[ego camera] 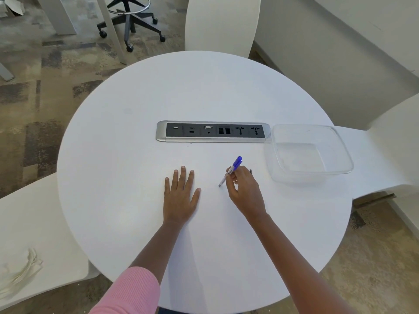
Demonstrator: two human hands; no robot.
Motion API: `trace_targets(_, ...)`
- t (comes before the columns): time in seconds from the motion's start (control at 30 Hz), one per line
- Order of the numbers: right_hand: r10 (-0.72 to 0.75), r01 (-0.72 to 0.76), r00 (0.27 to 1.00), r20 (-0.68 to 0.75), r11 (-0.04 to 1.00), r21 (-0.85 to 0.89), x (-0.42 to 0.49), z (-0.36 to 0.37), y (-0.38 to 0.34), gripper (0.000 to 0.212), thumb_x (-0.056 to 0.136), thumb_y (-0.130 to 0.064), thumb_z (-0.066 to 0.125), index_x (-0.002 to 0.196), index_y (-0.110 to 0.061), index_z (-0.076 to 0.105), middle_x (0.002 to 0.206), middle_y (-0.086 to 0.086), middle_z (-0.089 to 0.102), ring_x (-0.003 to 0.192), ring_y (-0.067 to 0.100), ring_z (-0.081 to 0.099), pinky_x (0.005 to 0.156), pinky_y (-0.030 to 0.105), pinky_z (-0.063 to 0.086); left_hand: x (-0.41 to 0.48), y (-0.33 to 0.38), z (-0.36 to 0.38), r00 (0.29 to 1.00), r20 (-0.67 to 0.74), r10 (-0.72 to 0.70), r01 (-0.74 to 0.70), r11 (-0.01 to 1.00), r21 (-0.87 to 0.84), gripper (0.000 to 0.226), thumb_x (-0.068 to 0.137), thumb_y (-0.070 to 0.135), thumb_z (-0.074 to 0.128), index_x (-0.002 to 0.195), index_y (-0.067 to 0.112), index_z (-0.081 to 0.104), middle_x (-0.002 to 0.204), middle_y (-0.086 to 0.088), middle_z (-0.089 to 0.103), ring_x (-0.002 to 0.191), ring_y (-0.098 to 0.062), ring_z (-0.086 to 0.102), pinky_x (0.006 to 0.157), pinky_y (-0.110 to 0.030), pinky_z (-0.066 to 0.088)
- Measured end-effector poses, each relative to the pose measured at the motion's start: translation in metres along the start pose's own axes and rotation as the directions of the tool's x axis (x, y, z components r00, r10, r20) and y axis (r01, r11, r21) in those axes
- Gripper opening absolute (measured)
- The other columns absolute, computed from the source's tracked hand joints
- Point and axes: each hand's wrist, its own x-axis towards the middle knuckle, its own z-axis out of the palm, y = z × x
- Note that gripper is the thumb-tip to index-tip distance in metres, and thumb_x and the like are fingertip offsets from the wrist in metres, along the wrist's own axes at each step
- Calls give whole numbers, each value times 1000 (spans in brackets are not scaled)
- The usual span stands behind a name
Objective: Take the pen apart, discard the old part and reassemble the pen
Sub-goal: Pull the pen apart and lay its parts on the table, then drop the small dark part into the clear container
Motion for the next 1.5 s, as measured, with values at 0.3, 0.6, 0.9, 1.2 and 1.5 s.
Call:
trace_targets(0.3, -22, 28, 996, -83, 997, 70, 21, -20, -18, 9, 89, -7, 50, 90, 1, 54, 86, 17, 62, 74, 29, 59, 65, 34, 48, -1, 1, -3, 1000, -16, 5, -5, 1000, -3, 60, 90, 39, 26, 138, 8, 42, 146, -19, 37, 133, -39, 34, 108, -55, 23)
trace_targets(0.6, 37, -19, 993, -112, 987, 160, 44, -33, -31, 9, 90, -8, 45, 87, -1, 50, 76, 10, 57, 71, 28, 57, 66, 41, 51, -1, 0, 0, 1000, -9, 2, -2, 1000, -12, 56, 90, 33, 39, 140, 10, 38, 149, -17, 31, 137, -37, 28, 111, -53, 18)
trace_targets(0.9, 147, -147, 989, 12, 985, 85, 42, -18, -14, 12, 91, -14, 47, 91, -3, 53, 52, -5, 40, 54, 18, 39, 58, 33, 36, -1, 0, 0, 999, -31, 11, -11, 1000, -13, 54, 90, 31, 44, 139, 8, 41, 147, -18, 35, 135, -38, 32, 110, -54, 20)
trace_targets(1.2, 254, -239, 926, 279, 967, -87, 21, 21, -12, 25, 91, -15, 45, 108, 2, 50, 86, 24, 64, 81, 35, 58, 69, 36, 44, 0, -1, 2, 999, -37, 18, -18, 1000, 4, 53, 91, 29, 51, 139, 9, 39, 148, -17, 34, 135, -37, 30, 110, -54, 20)
trace_targets(1.5, 353, -294, 869, 347, 932, -212, 20, 51, -19, 21, 92, -13, 41, 106, 2, 49, 102, 21, 63, 90, 34, 61, 71, 35, 47, 0, -1, 2, 999, -44, 19, -19, 1000, -2, 53, 91, 24, 53, 140, 9, 38, 148, -16, 33, 136, -36, 29, 110, -53, 19)
